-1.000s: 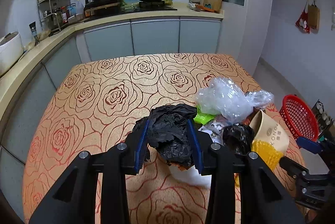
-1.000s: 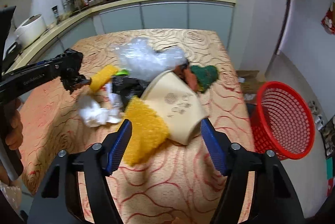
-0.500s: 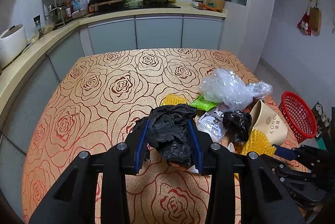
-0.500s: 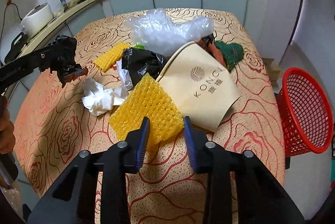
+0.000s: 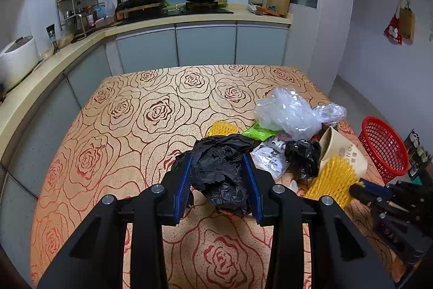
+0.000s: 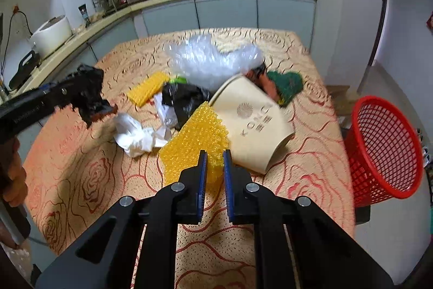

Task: Collect trash
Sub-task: 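Carry the black bag and yellow foam sleeve over the red wastebasket with both grippers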

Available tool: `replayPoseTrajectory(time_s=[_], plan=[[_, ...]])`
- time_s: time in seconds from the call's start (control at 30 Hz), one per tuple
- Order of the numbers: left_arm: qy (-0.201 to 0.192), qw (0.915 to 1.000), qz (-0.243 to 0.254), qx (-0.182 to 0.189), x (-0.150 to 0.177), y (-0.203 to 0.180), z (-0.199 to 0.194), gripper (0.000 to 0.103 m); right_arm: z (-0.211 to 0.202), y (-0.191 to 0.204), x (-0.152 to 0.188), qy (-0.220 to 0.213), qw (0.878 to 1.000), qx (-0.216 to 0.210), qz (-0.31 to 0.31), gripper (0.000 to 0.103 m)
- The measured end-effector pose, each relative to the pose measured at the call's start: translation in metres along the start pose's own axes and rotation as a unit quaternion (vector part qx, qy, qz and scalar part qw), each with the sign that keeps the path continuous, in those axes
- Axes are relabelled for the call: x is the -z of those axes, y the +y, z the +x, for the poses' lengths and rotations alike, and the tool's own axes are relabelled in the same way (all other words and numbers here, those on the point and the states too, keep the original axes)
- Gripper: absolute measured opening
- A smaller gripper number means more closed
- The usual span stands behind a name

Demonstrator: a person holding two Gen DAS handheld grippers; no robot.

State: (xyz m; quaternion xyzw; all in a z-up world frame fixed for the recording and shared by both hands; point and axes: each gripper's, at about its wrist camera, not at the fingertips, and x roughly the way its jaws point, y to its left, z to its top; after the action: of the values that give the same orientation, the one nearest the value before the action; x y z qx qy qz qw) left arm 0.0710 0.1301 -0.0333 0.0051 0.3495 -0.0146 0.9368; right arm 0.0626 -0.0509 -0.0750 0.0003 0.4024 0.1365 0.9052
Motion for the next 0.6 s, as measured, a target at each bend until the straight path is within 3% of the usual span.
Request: replayPoseTrajectory(time_s=[0.6], plan=[[-0.021, 0.9981, 0.048, 0.033, -0.009, -0.061, -0.021, 0.035, -0.071, -0.055, -0.014, -0.082, 0.995, 0.037, 0.044, 0.012]])
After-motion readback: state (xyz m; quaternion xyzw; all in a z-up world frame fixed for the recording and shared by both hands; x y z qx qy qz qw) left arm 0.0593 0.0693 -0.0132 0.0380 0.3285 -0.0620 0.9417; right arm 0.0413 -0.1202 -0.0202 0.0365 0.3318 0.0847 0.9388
